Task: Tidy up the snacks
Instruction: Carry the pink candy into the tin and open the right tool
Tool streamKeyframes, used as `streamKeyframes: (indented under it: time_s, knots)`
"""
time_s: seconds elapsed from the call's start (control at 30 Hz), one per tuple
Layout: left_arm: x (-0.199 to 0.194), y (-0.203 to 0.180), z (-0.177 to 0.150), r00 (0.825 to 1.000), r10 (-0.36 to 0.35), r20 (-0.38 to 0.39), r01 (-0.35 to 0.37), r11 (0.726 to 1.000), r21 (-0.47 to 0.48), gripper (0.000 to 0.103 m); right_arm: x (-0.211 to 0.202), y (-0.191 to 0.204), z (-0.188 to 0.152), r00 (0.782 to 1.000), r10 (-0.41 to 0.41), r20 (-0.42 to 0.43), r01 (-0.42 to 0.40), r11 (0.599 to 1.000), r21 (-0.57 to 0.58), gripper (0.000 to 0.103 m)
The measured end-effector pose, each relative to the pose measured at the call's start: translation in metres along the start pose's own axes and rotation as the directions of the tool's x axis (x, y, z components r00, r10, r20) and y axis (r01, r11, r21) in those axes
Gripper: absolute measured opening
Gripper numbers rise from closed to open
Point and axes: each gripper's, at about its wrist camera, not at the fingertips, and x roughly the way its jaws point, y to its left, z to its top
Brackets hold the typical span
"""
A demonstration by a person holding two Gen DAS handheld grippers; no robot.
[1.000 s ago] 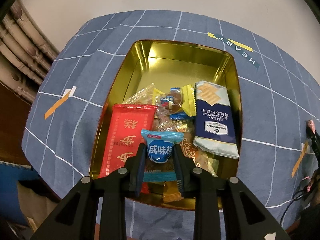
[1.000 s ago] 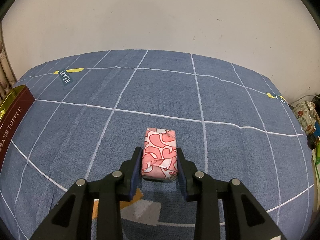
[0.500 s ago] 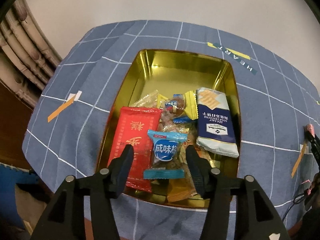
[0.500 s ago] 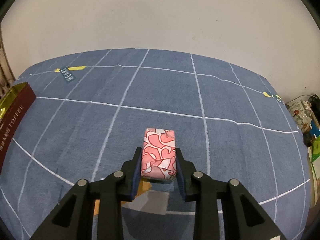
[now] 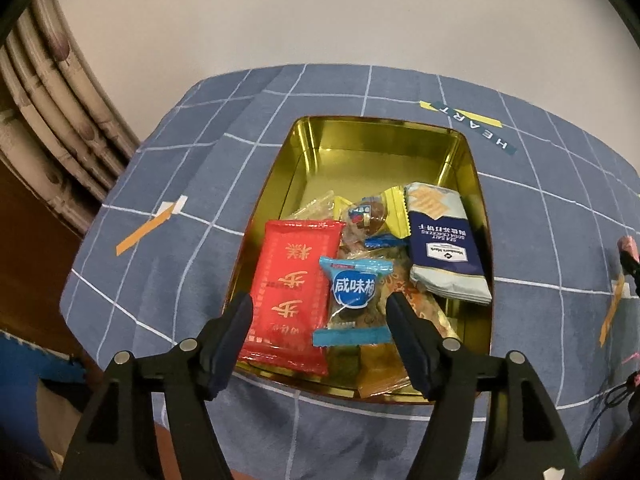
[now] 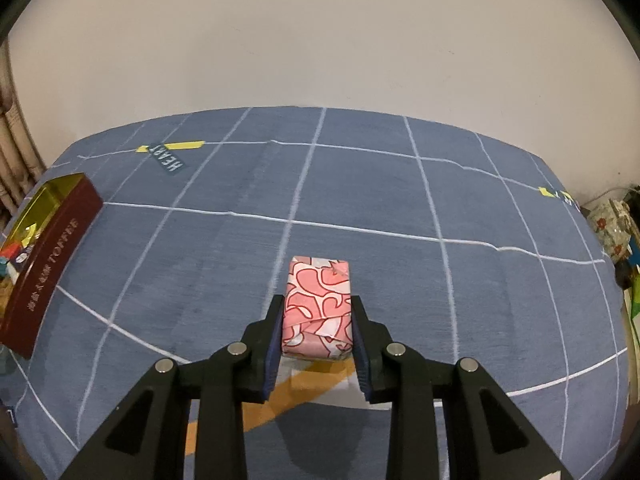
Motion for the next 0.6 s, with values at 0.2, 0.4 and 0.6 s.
streamKeyframes:
  time_s: [0.2,0.4,0.6]
  knots:
    - [-0.014,0.006,-0.002,0.999,-0.037,0.029,0.037,0.999,-0.023,0.074,-0.012,0.028,0.010,0.999,0.044,0.021,-0.043,0.998,-0.037,0.031]
    - [-0.026,0.016,-0.008,0.998,-0.045,0.049,0.048,0.998,-0.050,0.077,-0.020,0.063,0.020,0.994,0.106,0.030,-0.103,0.992,-0.075,0.031]
    - [-0.025,0.031,-0.021,1.000,-0.013,0.024,0.014,0.997,-0.072,0.078,-0.028,0.108,0.030,0.981,0.192,0.024,-0.188,0.974,-0.124,0.031]
